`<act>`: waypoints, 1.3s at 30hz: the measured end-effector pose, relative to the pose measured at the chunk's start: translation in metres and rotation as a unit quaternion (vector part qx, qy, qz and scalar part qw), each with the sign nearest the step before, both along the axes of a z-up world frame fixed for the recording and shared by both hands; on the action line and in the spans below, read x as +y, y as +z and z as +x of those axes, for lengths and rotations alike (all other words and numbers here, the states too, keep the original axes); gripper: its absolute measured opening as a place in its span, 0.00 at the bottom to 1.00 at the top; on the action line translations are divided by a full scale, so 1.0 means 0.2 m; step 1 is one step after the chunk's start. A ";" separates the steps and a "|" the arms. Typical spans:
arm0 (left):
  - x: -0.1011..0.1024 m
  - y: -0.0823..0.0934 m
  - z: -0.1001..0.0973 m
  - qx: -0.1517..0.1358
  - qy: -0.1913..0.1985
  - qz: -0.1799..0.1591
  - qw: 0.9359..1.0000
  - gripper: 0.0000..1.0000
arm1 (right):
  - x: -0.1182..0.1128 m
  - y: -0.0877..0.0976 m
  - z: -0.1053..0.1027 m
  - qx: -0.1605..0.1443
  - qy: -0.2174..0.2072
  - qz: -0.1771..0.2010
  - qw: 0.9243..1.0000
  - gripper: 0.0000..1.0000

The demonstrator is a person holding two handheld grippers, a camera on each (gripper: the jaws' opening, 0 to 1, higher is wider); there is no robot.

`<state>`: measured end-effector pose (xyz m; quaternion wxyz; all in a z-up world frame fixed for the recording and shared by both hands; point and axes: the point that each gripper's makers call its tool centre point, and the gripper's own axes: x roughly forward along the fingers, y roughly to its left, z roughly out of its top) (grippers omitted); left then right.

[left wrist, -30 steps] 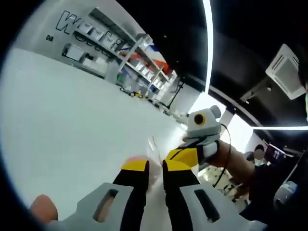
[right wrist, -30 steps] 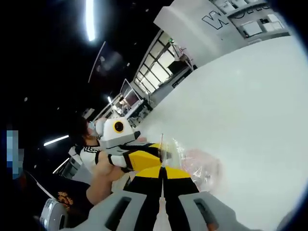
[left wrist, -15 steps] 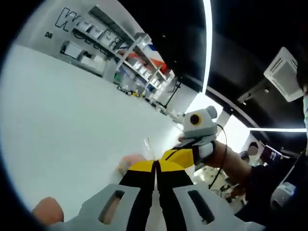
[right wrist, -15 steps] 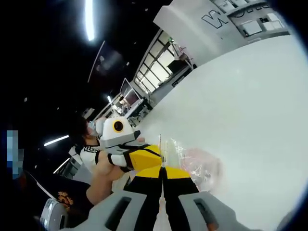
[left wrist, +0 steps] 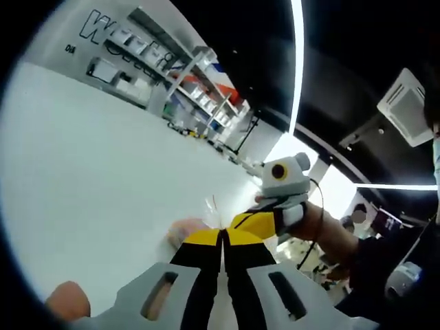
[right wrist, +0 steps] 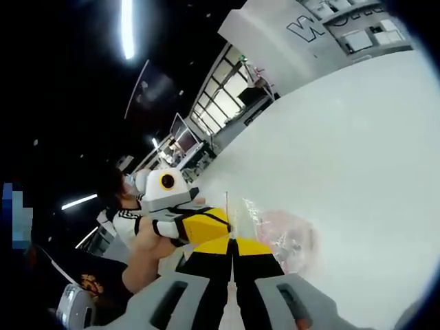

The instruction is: Open the resealable bag by pulling the two sides of the seal apart until the entire bag opening is separated and visibly accessible.

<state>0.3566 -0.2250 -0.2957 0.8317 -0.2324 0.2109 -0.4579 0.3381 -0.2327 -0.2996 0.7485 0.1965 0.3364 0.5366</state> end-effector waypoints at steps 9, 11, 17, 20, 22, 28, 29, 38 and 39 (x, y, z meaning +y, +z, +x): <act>0.00 -0.01 0.00 0.001 0.001 0.001 1.000 0.01 | 0.00 0.00 0.00 -0.001 0.000 0.000 1.000 0.00; 0.01 -0.01 -0.01 0.003 0.000 0.004 1.000 0.01 | 0.01 0.00 0.00 0.000 0.001 -0.001 1.000 0.00; 0.01 -0.02 -0.02 -0.004 0.002 0.024 1.000 0.00 | 0.00 -0.02 0.00 -0.020 -0.003 -0.019 1.000 0.00; 0.02 -0.03 -0.01 -0.009 0.007 0.035 0.999 0.00 | -0.02 -0.02 0.04 -0.053 -0.015 -0.041 0.998 0.00; 0.02 -0.03 -0.01 -0.008 0.009 0.035 0.999 0.00 | -0.03 -0.01 0.03 -0.054 -0.016 -0.041 0.998 0.00; 0.02 -0.02 -0.01 -0.012 0.007 0.039 0.999 0.00 | -0.03 -0.02 0.04 -0.055 -0.017 -0.044 0.997 0.00; 0.02 -0.02 -0.01 -0.012 0.007 0.039 0.999 0.00 | -0.03 -0.02 0.03 -0.054 -0.017 -0.044 0.997 0.00; 0.02 -0.02 -0.01 -0.014 0.008 0.041 0.999 0.00 | -0.05 0.00 0.06 -0.065 -0.028 -0.048 0.996 0.00; 0.02 -0.02 -0.01 -0.014 0.007 0.040 0.999 0.00 | -0.05 0.01 0.06 -0.067 -0.029 -0.049 0.996 0.00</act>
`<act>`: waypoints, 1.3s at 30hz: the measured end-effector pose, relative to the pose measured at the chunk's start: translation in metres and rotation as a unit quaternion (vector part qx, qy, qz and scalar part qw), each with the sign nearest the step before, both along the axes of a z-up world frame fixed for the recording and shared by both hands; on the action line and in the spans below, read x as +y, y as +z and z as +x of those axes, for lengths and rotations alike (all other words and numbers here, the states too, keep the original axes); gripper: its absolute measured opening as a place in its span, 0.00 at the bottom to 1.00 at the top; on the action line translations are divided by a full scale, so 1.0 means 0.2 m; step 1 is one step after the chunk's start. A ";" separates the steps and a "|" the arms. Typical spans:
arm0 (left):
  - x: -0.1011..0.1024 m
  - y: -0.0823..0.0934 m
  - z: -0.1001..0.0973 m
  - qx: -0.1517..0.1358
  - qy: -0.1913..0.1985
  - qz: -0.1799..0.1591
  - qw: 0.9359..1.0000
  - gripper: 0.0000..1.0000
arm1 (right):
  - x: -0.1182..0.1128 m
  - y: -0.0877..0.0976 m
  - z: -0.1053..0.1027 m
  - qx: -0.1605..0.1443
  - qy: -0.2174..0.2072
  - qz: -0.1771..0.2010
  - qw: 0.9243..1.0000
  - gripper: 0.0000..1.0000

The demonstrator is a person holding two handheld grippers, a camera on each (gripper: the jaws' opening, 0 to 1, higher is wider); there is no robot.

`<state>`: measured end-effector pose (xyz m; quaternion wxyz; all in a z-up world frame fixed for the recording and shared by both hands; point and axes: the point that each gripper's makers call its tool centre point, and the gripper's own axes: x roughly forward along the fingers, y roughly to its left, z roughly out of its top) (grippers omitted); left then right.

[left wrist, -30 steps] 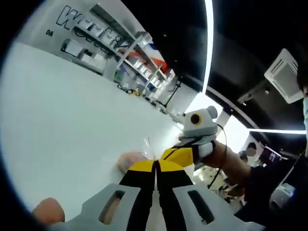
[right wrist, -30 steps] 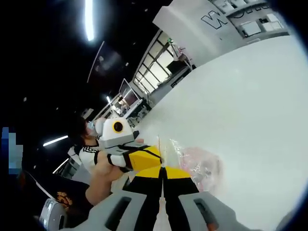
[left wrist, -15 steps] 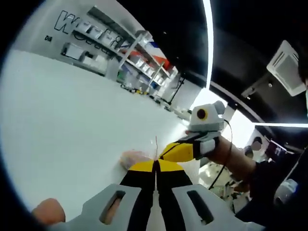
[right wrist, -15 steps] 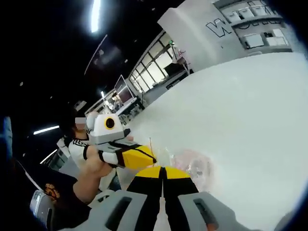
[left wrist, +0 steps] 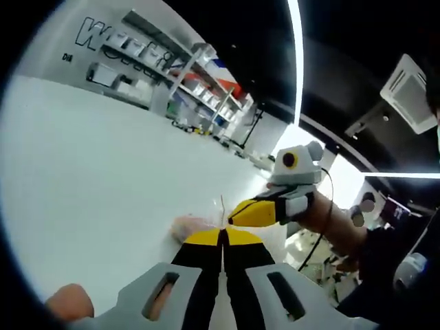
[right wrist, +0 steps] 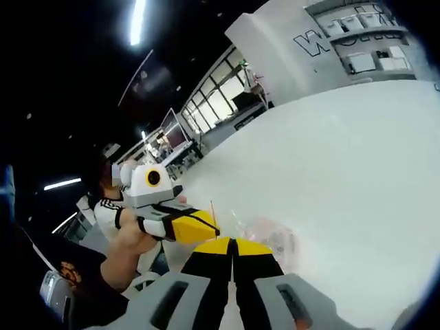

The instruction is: Open the resealable bag by pulling the two sides of the seal apart until the entire bag opening is separated and visibly accessible.

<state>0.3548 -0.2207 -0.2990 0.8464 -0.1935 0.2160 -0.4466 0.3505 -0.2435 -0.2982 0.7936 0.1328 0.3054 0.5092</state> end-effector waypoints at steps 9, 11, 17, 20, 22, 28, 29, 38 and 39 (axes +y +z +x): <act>0.00 0.01 -0.01 -0.005 0.002 0.004 1.000 0.00 | -0.06 0.05 0.05 -0.040 -0.023 -0.018 0.999 0.00; 0.01 0.02 -0.01 -0.006 0.002 0.004 1.000 0.00 | -0.07 0.06 0.06 -0.046 -0.027 -0.021 0.998 0.00; 0.02 0.04 -0.01 -0.010 0.002 0.004 1.000 0.00 | -0.10 0.09 0.08 -0.068 -0.034 -0.042 0.996 0.00; 0.02 0.05 -0.01 -0.013 0.003 0.003 1.000 0.00 | -0.12 0.11 0.10 -0.086 -0.036 -0.060 0.994 0.00; 0.02 0.06 -0.01 -0.014 0.004 0.002 1.000 0.00 | -0.13 0.12 0.11 -0.098 -0.039 -0.070 0.992 0.00; 0.01 0.07 -0.02 -0.018 0.001 0.001 1.000 0.00 | -0.15 0.14 0.13 -0.124 -0.041 -0.093 0.987 0.00; 0.01 0.08 -0.02 -0.019 0.001 0.001 1.000 0.00 | -0.15 0.14 0.13 -0.126 -0.041 -0.095 0.987 0.00; 0.01 0.10 -0.01 -0.023 0.004 -0.008 1.000 0.00 | -0.16 0.16 0.13 -0.145 -0.044 -0.104 0.983 0.00; 0.01 0.10 -0.01 -0.023 0.004 -0.010 1.000 0.00 | -0.16 0.17 0.13 -0.147 -0.044 -0.104 0.983 0.00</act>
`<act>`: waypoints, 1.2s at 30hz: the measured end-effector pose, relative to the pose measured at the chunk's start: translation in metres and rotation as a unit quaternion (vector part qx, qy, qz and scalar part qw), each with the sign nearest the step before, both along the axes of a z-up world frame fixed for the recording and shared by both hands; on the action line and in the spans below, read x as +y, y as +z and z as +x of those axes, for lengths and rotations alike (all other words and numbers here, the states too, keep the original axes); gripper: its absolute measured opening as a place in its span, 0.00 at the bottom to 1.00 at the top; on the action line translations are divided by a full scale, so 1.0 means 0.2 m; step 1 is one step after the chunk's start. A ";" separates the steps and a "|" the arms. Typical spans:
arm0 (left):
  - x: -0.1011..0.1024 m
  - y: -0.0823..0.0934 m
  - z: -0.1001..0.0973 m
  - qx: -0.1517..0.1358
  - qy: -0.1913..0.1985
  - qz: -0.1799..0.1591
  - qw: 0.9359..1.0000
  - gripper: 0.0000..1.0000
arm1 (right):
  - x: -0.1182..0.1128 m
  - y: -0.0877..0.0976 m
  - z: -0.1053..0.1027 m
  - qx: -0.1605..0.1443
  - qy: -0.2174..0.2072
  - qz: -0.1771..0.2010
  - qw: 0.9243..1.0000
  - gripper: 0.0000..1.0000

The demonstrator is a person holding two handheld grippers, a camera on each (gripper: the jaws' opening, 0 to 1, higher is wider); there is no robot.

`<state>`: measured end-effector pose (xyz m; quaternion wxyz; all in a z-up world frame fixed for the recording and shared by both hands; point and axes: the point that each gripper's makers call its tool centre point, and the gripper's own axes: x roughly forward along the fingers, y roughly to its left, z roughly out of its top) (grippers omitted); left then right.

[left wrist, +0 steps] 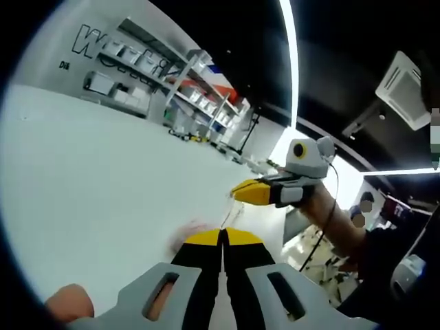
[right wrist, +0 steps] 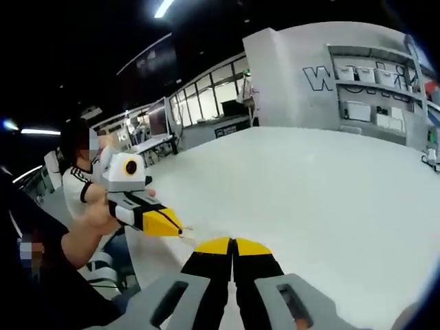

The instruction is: Open the resealable bag by pulling the two sides of the seal apart until the entire bag opening is separated and visibly accessible.

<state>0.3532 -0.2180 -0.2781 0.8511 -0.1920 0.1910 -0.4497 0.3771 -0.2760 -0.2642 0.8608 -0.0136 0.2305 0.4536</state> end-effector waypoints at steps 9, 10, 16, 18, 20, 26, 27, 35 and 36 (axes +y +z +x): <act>-0.02 0.02 0.00 0.000 0.000 -0.012 1.000 0.01 | 0.02 0.01 -0.01 -0.007 0.005 -0.003 1.000 0.00; -0.02 0.02 0.00 -0.001 0.002 -0.012 1.000 0.01 | 0.02 0.01 -0.01 -0.008 0.006 -0.003 1.000 0.00; -0.02 0.01 0.01 -0.001 0.002 -0.010 1.000 0.01 | 0.02 0.00 0.00 -0.004 0.007 -0.001 1.000 0.00; -0.02 0.01 0.01 0.000 0.001 -0.011 1.000 0.01 | 0.03 0.00 -0.01 -0.002 0.008 0.000 1.000 0.00; -0.02 0.01 0.01 -0.001 0.003 -0.011 1.000 0.01 | 0.03 0.00 -0.01 -0.001 0.009 0.001 1.000 0.00; -0.03 0.01 0.01 0.001 -0.001 -0.014 1.000 0.01 | 0.04 -0.01 -0.02 -0.002 0.011 0.001 1.000 0.00; -0.03 0.00 0.01 0.003 -0.001 -0.014 1.000 0.01 | 0.04 -0.01 -0.02 -0.001 0.012 0.001 1.000 0.00; -0.02 0.00 0.02 0.001 0.001 -0.012 1.000 0.07 | 0.05 -0.02 -0.03 0.000 0.015 -0.002 1.000 0.00; -0.02 0.00 0.02 0.001 0.000 -0.013 1.000 0.07 | 0.05 -0.02 -0.03 0.000 0.015 -0.003 1.000 0.00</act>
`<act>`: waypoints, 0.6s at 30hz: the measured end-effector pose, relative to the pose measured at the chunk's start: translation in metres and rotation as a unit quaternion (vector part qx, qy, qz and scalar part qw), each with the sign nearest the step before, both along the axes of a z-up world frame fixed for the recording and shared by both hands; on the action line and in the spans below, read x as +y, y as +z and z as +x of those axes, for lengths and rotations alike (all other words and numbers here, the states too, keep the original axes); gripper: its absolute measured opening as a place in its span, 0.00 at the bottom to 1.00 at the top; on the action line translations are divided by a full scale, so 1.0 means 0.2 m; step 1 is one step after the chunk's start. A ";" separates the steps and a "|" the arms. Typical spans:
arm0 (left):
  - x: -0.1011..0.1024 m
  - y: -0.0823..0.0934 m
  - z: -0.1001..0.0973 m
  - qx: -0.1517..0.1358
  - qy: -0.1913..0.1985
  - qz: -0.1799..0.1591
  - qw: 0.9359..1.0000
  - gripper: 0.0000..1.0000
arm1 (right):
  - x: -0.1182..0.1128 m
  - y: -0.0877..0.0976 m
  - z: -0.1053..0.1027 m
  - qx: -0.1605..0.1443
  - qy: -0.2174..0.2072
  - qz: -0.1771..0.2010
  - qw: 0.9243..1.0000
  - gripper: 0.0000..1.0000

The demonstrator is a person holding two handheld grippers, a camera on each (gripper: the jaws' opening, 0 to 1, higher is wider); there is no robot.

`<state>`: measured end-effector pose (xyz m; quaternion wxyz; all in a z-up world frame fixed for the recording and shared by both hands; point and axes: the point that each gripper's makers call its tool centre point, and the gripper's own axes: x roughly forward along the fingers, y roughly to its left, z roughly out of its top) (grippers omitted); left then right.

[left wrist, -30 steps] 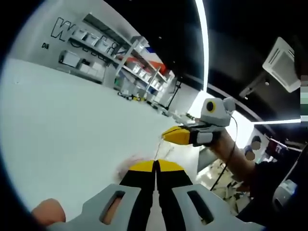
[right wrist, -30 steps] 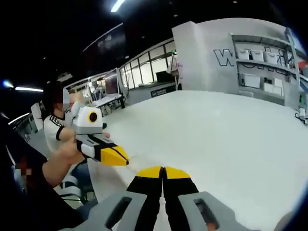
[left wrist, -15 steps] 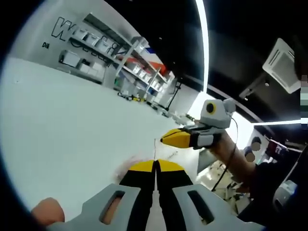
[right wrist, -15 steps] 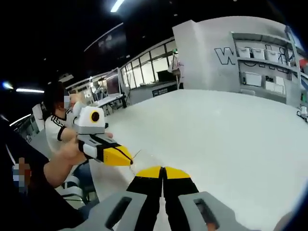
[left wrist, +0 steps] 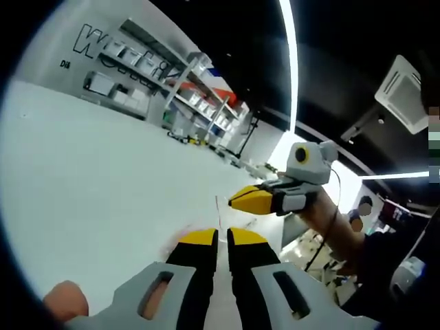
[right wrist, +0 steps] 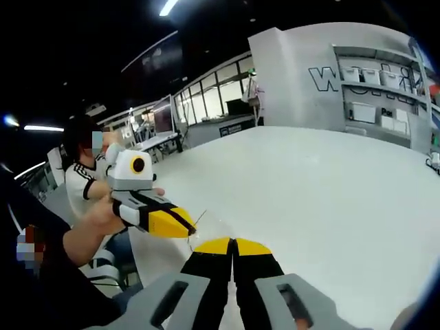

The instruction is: Open the resealable bag by pulling the two sides of the seal apart until the entire bag opening is separated and visibly accessible.

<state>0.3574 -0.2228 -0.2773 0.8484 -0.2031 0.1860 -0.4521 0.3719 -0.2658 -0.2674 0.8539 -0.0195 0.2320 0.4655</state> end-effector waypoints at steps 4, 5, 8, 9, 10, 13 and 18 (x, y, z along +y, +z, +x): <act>0.00 0.00 0.00 -0.002 -0.001 0.002 1.000 0.10 | 0.00 0.00 0.00 0.000 0.000 0.000 1.000 0.00; 0.00 0.00 0.00 -0.006 0.000 0.003 1.000 0.11 | 0.00 0.00 0.00 0.001 0.001 0.000 1.000 0.00; 0.00 0.00 -0.01 -0.008 0.000 0.004 1.000 0.12 | 0.00 0.00 0.00 0.002 0.001 0.001 1.000 0.00; 0.00 0.00 -0.01 -0.009 0.001 0.006 1.000 0.14 | 0.00 0.00 0.00 0.002 0.001 0.001 1.000 0.00; 0.00 0.00 -0.01 -0.010 0.001 0.007 1.000 0.15 | 0.01 0.00 0.00 0.002 0.001 0.002 1.000 0.00; 0.00 0.00 -0.01 -0.013 0.001 0.010 1.000 0.17 | 0.01 0.00 0.00 0.004 0.001 0.004 1.000 0.00; 0.00 0.00 -0.01 -0.018 0.000 0.012 1.000 0.21 | 0.01 0.00 0.00 0.004 0.001 0.003 1.000 0.00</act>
